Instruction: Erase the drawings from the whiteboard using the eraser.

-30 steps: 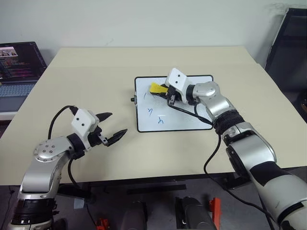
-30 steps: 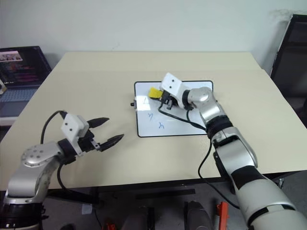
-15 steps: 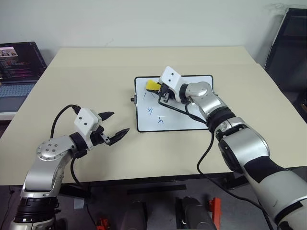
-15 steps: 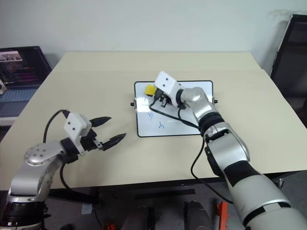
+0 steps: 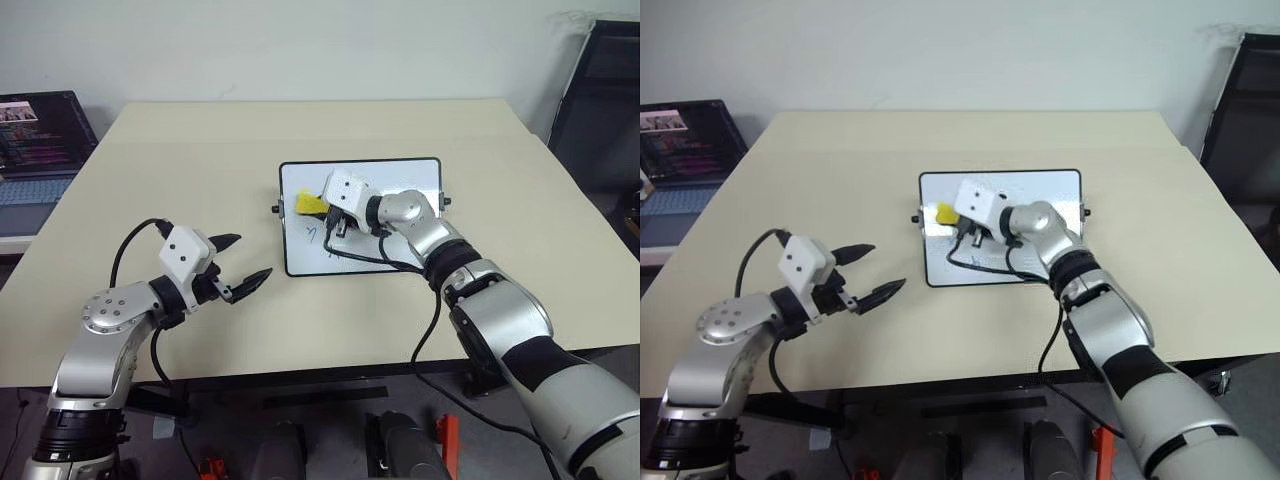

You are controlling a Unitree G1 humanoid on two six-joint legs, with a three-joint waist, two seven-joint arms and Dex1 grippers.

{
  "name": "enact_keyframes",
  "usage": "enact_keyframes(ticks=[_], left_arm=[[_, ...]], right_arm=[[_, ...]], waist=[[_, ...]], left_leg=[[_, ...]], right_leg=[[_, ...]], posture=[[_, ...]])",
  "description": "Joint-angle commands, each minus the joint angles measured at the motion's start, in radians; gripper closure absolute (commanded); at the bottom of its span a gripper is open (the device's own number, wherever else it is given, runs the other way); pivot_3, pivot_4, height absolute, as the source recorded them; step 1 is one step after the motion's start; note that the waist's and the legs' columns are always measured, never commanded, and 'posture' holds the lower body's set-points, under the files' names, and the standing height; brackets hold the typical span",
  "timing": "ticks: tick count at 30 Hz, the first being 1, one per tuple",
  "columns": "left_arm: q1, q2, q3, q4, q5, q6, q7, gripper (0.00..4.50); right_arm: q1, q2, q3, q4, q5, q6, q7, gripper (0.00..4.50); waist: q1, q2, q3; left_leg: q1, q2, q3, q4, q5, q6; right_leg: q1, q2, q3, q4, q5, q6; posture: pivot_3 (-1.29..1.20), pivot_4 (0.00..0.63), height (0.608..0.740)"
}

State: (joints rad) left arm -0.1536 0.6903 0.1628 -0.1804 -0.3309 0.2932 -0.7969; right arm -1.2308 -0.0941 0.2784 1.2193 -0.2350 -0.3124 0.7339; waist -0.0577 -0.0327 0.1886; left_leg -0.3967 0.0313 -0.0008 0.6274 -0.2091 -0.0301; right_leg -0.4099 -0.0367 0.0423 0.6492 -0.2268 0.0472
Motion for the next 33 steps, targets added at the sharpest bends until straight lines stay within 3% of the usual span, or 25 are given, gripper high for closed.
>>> enact_keyframes(ticks=[1, 14, 24, 33], left_arm=[[-0.012, 0.001, 0.011, -0.006, 0.000, -0.023, 0.001, 0.00], [-0.025, 0.000, 0.003, 0.014, 0.001, -0.032, -0.006, 0.00], [-0.059, -0.005, -0.017, 0.049, 0.007, -0.050, -0.015, 0.00], [-0.073, -0.007, -0.025, 0.054, 0.006, -0.055, -0.024, 0.00]], right_arm=[[0.037, 0.004, 0.016, 0.018, -0.023, 0.018, 0.032, 3.45], [-0.057, -0.012, -0.036, 0.024, -0.019, 0.020, -0.151, 3.46], [-0.046, -0.054, -0.040, 0.046, -0.035, 0.025, -0.223, 3.46], [0.060, -0.061, -0.020, 0.036, -0.045, 0.000, -0.163, 3.46]], waist=[[0.000, 0.000, 0.000], [0.002, 0.000, 0.000], [0.005, 0.000, 0.000], [0.005, -0.001, -0.001]], left_leg=[[0.000, 0.000, 0.000, 0.000, 0.000, 0.000], [0.000, 0.001, 0.000, 0.000, 0.001, 0.001], [-0.002, 0.000, -0.001, 0.000, 0.001, 0.000], [-0.002, 0.000, -0.001, 0.000, 0.001, 0.001]], right_leg=[[0.000, 0.000, 0.000, 0.000, 0.000, 0.000], [0.000, 0.001, 0.000, 0.000, -0.001, -0.004], [-0.001, 0.000, -0.001, -0.002, 0.000, -0.003], [0.000, 0.000, -0.001, -0.002, -0.001, -0.004]], posture=[[0.00, 0.150, 0.740], [0.00, 0.150, 0.740], [0.00, 0.150, 0.740], [0.00, 0.150, 0.740]])
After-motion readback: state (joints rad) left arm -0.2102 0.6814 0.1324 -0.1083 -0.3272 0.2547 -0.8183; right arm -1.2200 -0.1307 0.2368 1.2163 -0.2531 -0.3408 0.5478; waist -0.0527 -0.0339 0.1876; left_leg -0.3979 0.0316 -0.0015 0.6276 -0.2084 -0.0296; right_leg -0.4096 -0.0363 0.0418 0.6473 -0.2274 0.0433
